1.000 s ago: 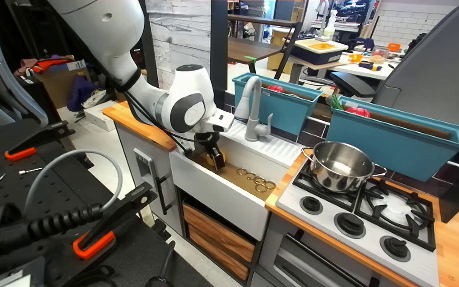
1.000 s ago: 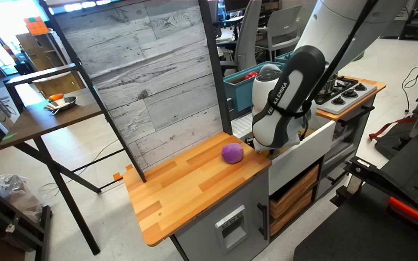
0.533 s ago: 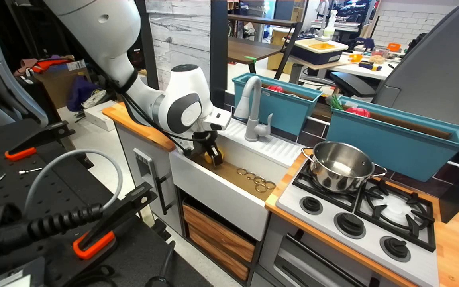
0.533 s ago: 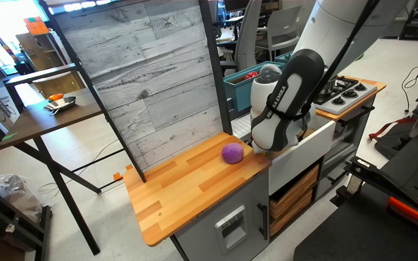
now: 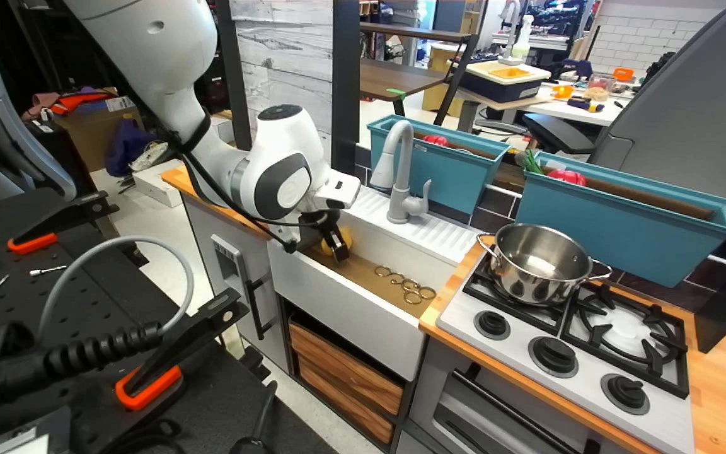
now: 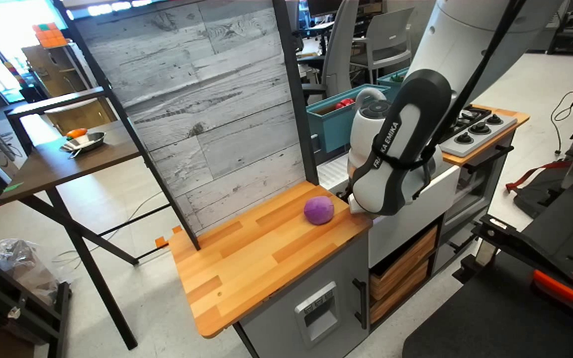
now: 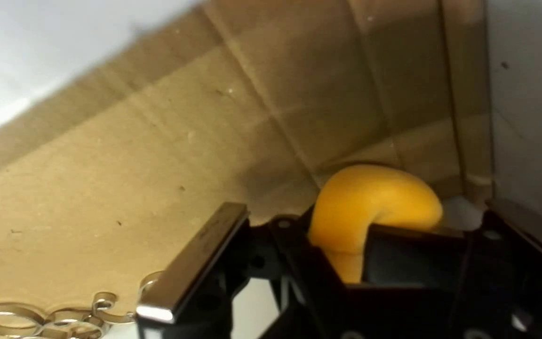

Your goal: Remove the orange plushy from the sink and put it on the counter

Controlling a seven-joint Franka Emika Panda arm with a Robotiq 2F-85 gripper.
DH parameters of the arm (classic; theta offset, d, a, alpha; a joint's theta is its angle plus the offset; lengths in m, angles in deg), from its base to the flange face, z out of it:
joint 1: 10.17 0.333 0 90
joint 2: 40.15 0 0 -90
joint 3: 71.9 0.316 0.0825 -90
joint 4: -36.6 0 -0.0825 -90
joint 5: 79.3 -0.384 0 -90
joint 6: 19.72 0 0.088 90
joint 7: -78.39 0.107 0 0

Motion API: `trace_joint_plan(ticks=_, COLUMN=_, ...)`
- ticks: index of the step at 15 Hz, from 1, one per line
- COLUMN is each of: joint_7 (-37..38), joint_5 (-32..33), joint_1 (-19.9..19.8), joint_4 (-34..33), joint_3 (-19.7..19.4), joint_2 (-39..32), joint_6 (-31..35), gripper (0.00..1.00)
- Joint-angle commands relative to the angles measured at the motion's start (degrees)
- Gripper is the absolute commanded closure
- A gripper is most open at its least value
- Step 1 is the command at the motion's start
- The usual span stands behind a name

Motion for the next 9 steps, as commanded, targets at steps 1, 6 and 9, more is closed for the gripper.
trace_joint_plan(ticks=1, joint_7=0.2, joint_5=-0.3, joint_1=1.4, joint_4=12.5, joint_3=0.2, joint_2=7.6, joint_6=7.5, gripper=1.00)
trace_joint_plan(ticks=6, joint_7=-1.2, joint_5=-6.0, joint_1=3.8, joint_4=24.8, joint_3=-1.1, joint_2=16.7, joint_6=10.7, gripper=1.00)
trace_joint_plan(ticks=9, joint_7=-1.1, joint_5=-9.1, joint_1=4.8, joint_4=32.2, joint_3=-1.1, joint_2=23.9, joint_6=13.6, gripper=1.00)
